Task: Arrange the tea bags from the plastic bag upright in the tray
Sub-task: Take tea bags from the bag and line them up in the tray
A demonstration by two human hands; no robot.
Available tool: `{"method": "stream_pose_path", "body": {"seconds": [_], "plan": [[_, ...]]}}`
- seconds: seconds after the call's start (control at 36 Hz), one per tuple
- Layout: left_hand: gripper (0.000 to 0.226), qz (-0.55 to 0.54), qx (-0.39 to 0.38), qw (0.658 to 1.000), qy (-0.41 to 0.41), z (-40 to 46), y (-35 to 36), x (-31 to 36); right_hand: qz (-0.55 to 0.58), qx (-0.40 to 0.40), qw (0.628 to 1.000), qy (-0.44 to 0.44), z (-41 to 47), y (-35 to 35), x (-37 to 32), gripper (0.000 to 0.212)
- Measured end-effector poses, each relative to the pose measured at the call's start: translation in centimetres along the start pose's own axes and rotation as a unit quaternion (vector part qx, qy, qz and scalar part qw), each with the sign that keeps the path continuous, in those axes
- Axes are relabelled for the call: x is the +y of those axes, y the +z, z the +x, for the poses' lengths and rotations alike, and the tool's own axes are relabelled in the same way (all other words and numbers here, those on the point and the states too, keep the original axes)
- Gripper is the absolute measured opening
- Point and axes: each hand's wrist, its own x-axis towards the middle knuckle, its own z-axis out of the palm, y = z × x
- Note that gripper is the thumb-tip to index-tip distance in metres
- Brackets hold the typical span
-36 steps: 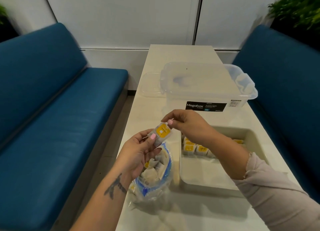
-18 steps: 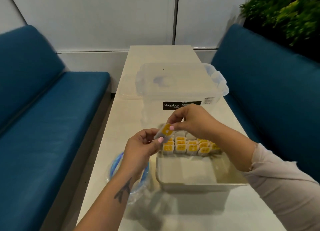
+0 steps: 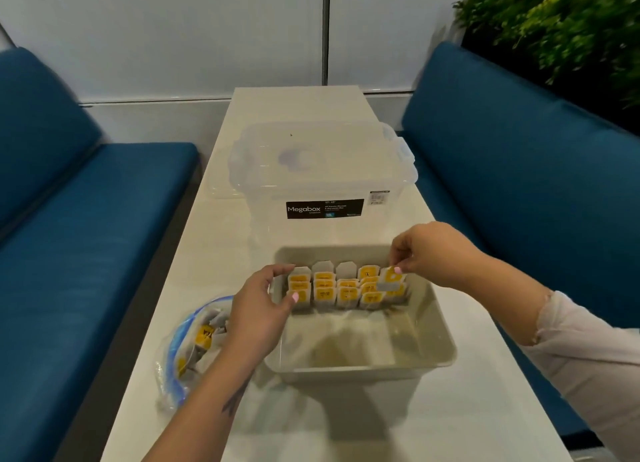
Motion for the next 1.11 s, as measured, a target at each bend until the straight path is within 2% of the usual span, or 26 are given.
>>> {"method": "stream_pose_path", "body": {"seconds": [0.06,0.36,1.11], "plan": [[0.037,0.007,0.003,1.000,-0.005,-0.1,0.2,0.0,-0.038,0.001,0.999,-0.004,0.1,0.7,0.7,0.006],[0.037,0.031,0.009,0.999,-0.021,-0.3,0.7,0.4,-0.188,-0.016,0.981,-0.037,0.9,4.8,2.0,0.018],[0.036,0.039,-0.012,0.999,-0.028,-0.2,0.5,0.5,-0.227,0.023,0.974,-0.008,1.7,7.2,1.7,0.018]]}}
